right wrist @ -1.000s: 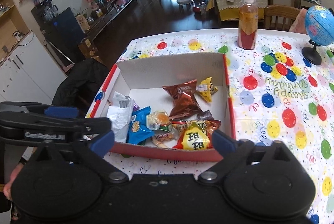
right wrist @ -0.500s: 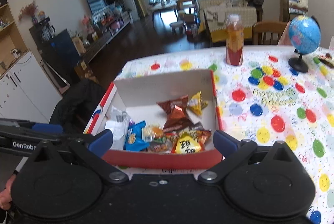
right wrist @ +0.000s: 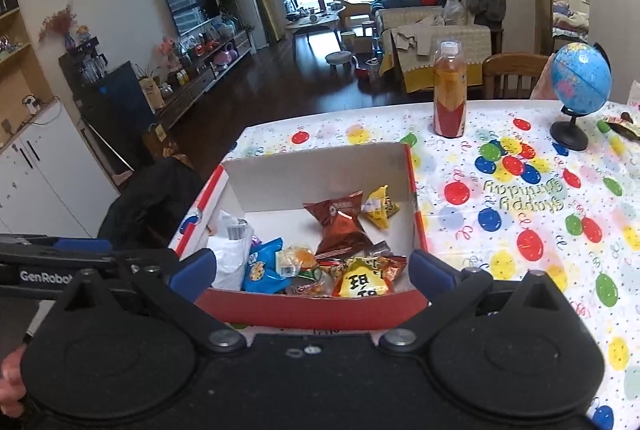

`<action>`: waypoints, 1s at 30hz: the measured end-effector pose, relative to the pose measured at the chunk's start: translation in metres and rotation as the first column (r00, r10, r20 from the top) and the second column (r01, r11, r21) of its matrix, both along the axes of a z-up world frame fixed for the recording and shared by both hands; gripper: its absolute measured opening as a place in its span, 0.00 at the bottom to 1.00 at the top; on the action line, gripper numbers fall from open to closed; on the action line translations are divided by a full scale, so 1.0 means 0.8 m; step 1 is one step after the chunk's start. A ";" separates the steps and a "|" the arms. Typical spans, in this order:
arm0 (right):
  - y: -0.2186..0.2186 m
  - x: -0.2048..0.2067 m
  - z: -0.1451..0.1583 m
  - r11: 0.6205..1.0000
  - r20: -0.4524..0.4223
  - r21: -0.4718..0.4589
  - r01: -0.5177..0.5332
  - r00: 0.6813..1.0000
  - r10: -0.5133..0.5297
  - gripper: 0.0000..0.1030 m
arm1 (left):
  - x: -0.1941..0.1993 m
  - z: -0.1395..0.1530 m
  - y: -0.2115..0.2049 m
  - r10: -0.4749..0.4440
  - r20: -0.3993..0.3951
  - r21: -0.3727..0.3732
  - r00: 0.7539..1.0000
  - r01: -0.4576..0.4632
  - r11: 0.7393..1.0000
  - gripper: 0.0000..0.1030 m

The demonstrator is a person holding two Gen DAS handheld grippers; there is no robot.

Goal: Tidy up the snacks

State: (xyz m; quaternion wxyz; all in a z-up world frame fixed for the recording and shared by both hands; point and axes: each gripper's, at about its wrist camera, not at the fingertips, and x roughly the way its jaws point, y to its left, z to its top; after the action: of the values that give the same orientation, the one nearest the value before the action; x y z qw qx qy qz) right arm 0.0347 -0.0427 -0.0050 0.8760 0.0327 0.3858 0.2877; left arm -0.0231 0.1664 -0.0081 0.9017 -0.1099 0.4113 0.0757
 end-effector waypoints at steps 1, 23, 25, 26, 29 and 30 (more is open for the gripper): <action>0.001 0.000 0.000 1.000 0.003 -0.003 -0.002 1.000 0.002 1.00 | -0.001 0.001 0.000 0.004 0.005 0.003 1.000 -0.004 1.000 0.97; -0.002 0.007 0.000 1.000 0.007 0.001 0.028 1.000 -0.028 0.99 | -0.003 0.008 0.000 0.022 0.040 0.016 0.999 -0.023 1.000 0.97; -0.003 0.008 -0.001 1.000 0.004 0.000 0.028 1.000 -0.028 0.99 | -0.003 0.008 0.000 0.022 0.039 0.016 0.999 -0.023 1.000 0.97; -0.002 0.008 -0.001 1.000 0.001 -0.002 0.030 1.000 -0.030 0.99 | -0.003 0.007 0.000 0.022 0.038 0.014 0.999 -0.022 1.000 0.97; -0.003 0.008 -0.002 0.999 -0.008 -0.006 0.043 0.999 -0.043 0.99 | -0.004 0.006 -0.002 0.016 0.038 0.011 0.999 -0.016 1.000 0.97; -0.004 0.008 -0.003 0.999 -0.010 -0.008 0.047 0.999 -0.047 0.99 | -0.004 0.006 -0.003 0.013 0.038 0.012 0.999 -0.014 1.000 0.97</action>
State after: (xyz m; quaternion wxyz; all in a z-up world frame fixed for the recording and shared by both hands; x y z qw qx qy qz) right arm 0.0414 -0.0457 -0.0072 0.8805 0.0400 0.3906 0.2655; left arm -0.0260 0.1643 -0.0034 0.9095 -0.1087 0.3928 0.0823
